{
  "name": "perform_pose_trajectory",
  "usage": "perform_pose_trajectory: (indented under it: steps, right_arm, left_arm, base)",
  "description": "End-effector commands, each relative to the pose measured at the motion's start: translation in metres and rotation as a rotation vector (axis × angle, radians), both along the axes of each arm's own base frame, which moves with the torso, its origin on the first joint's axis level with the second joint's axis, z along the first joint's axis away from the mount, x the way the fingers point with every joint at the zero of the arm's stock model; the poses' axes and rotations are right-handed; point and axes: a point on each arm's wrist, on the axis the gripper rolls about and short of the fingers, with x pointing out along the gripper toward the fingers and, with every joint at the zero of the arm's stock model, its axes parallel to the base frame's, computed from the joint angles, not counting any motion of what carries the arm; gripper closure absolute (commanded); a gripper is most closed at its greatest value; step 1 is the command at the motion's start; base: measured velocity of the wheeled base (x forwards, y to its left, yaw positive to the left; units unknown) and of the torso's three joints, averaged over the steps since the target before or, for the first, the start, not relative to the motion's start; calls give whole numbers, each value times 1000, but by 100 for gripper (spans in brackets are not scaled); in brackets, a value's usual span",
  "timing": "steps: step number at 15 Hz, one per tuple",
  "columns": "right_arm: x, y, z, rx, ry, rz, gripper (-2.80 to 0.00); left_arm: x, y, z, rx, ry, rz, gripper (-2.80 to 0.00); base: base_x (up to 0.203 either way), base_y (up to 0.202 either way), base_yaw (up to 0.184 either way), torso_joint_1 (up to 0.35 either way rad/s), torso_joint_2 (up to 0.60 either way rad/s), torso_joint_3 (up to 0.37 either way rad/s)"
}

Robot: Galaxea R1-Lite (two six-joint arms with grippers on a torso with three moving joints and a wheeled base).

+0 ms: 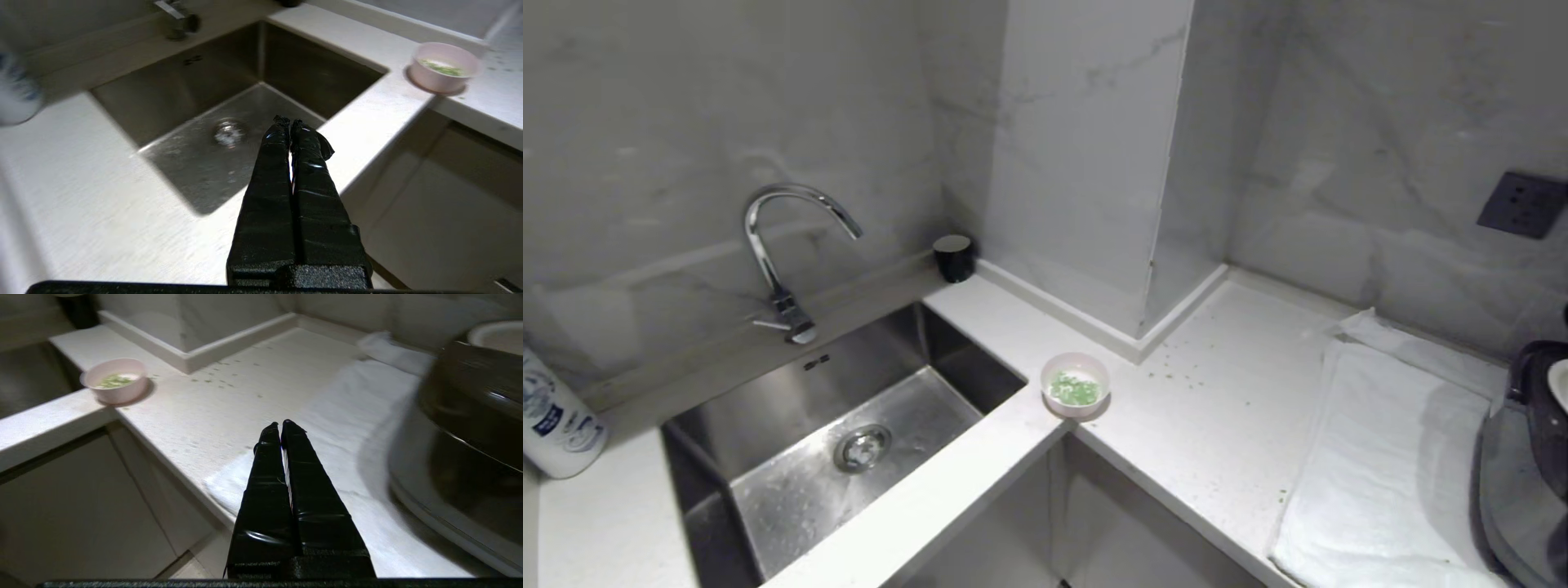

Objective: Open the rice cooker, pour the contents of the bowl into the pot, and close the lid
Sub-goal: Pick up the bowl on the table

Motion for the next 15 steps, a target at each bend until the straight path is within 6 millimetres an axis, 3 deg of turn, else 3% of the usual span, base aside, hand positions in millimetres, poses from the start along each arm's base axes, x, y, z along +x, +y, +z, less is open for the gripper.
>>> perform_pose_trajectory:
  steps: [1, 15]
  right_arm:
    - [0, 0, 0, 1, 1, 0, 0]
    - [0, 0, 0, 4, 1, -1, 0]
  left_arm:
    - [0, 0, 0, 0, 0, 0, 0]
    - [0, 0, 0, 0, 0, 0, 0]
  base:
    - [0, 7, -176, 2, -1, 2]
    - [3, 7, -177, 1, 5, 4]
